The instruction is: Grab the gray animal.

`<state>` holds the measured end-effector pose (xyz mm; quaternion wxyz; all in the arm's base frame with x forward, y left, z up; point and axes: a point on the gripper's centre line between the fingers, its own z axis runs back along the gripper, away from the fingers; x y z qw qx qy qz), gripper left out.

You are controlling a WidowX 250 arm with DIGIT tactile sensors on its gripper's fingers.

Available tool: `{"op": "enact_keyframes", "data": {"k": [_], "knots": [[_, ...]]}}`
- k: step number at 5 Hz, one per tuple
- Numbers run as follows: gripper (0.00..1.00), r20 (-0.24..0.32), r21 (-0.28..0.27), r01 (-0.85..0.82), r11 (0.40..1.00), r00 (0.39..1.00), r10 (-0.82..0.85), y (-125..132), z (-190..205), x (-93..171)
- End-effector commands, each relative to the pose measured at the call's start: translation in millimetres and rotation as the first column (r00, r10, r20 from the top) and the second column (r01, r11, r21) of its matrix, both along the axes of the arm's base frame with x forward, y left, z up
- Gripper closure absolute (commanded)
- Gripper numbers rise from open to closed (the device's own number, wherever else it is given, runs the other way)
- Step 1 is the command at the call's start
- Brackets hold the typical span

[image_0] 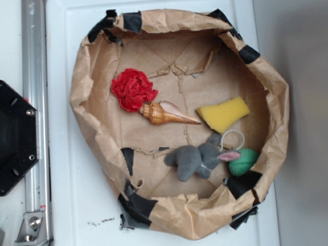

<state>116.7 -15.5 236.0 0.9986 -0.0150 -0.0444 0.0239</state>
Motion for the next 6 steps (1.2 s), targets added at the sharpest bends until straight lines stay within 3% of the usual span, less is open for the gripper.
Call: {"op": "enact_keyframes", "data": {"k": [1,2,3,4,5,6], "knots": [[0.00,0.000,0.000,0.000,1.000,1.000,0.000,0,0,0],[0.00,0.058,-0.036,-0.084,0.996,0.995,0.086,26,-41,48],[0.00,0.131,-0.128,0.052,0.990,0.991,-0.035,18,-67,96],[0.00,0.132,-0.172,0.013,0.985,0.991,0.010,18,-84,131],[0.00,0.098,-0.237,0.014,0.971,0.995,0.009,-6,-103,153],[0.00,0.074,-0.173,-0.036,0.984,0.996,0.050,-33,-132,167]]}}
